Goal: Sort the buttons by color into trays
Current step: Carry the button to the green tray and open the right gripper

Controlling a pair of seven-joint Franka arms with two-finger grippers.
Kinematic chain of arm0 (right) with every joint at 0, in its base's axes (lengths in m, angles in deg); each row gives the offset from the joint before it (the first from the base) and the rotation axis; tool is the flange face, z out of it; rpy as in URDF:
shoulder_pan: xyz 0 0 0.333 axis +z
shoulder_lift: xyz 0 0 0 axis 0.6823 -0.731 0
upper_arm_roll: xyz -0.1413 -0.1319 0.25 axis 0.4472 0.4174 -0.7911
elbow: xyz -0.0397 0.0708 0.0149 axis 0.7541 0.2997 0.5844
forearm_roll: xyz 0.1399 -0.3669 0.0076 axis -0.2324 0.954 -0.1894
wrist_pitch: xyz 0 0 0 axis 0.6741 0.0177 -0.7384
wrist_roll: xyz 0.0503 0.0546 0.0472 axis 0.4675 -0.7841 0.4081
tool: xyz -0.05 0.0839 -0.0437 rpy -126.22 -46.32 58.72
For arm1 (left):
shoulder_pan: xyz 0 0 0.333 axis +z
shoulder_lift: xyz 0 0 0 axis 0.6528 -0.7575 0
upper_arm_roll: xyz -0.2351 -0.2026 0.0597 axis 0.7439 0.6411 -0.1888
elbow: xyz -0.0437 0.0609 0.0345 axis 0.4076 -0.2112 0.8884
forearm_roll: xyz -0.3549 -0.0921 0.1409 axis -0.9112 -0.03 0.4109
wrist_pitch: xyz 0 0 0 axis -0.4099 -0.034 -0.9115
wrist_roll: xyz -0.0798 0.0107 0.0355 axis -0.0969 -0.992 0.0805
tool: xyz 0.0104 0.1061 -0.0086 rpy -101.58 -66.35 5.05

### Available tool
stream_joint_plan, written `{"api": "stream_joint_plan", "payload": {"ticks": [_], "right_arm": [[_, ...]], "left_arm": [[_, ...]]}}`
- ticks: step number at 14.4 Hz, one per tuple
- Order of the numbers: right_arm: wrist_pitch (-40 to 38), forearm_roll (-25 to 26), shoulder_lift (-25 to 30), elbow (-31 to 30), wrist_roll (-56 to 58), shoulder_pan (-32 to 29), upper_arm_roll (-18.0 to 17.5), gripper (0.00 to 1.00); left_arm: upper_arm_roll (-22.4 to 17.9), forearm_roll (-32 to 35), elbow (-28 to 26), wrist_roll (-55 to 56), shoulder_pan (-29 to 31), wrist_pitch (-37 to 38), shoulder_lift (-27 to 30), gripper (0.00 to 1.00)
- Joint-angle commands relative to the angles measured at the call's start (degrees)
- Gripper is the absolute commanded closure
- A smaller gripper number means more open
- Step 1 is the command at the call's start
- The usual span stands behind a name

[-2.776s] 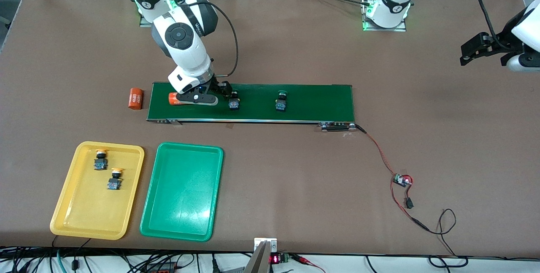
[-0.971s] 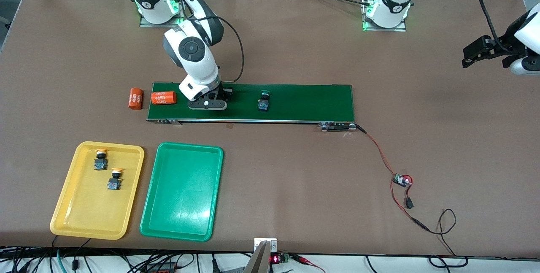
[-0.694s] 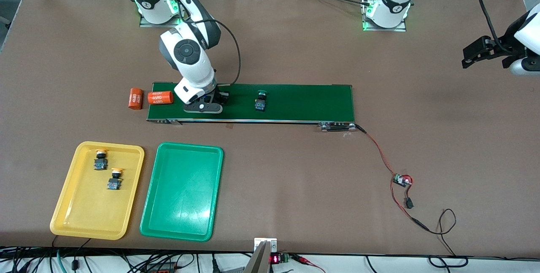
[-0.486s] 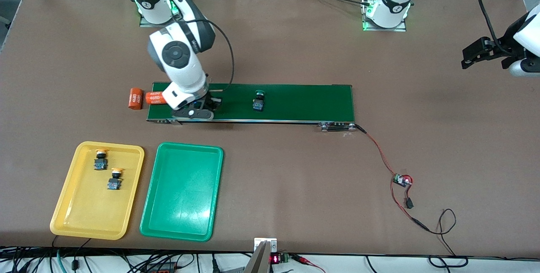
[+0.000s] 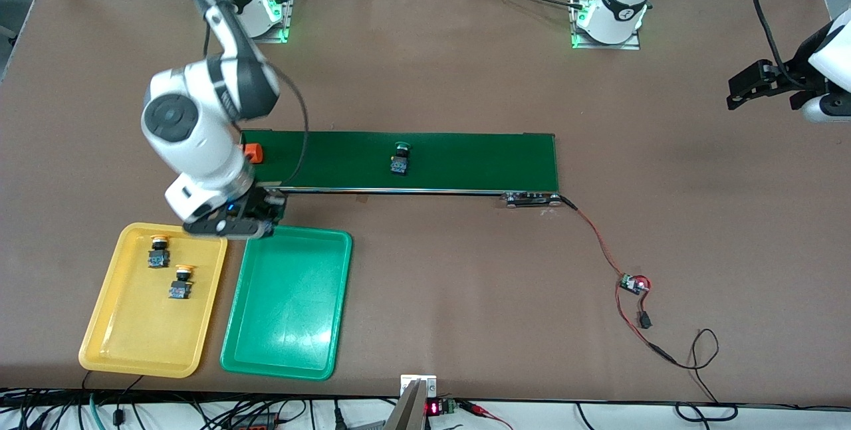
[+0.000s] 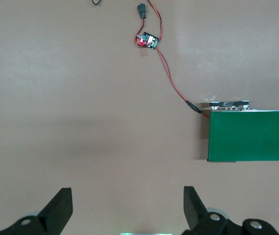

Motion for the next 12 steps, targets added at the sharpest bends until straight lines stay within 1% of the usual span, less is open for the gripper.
{"api": "stream_joint_plan", "payload": {"ticks": [1, 3, 6, 9, 10, 11, 12], "right_arm": [[5.6, 0.3, -7.0, 2.2, 3.5, -2.3, -1.0, 0.94], [6.6, 0.3, -10.8, 3.8, 4.5, -2.7, -1.0, 0.94], [6.6, 0.2, -17.0, 9.4, 5.4, -2.8, -0.9, 0.94], [7.1, 0.2, -19.7, 11.8, 5.3, -2.8, -0.9, 0.94], [7.4, 0.2, -20.2, 11.9, 5.3, -2.8, -0.9, 0.88], [7.5, 0.2, -20.6, 11.9, 5.2, -2.9, -0.8, 0.76], [7.6, 0.2, -20.9, 11.9, 5.1, -2.8, -0.8, 0.43]], "left_arm": [[0.0, -1.0, 1.8, -1.5, 0.5, 0.3, -0.7, 0.0], [0.0, -1.0, 1.8, -1.5, 0.5, 0.3, -0.7, 0.0], [0.0, -1.0, 1.7, -1.5, 0.5, -0.9, -1.2, 0.0], [0.0, -1.0, 1.7, -1.5, 0.5, -2.9, -2.2, 0.0], [0.0, -1.0, 1.7, -1.6, 0.5, -2.9, -2.3, 0.0], [0.0, -1.0, 1.7, -1.6, 0.5, -2.9, -2.3, 0.0], [0.0, -0.9, 1.7, -1.6, 0.5, -2.9, -2.3, 0.0]]}}
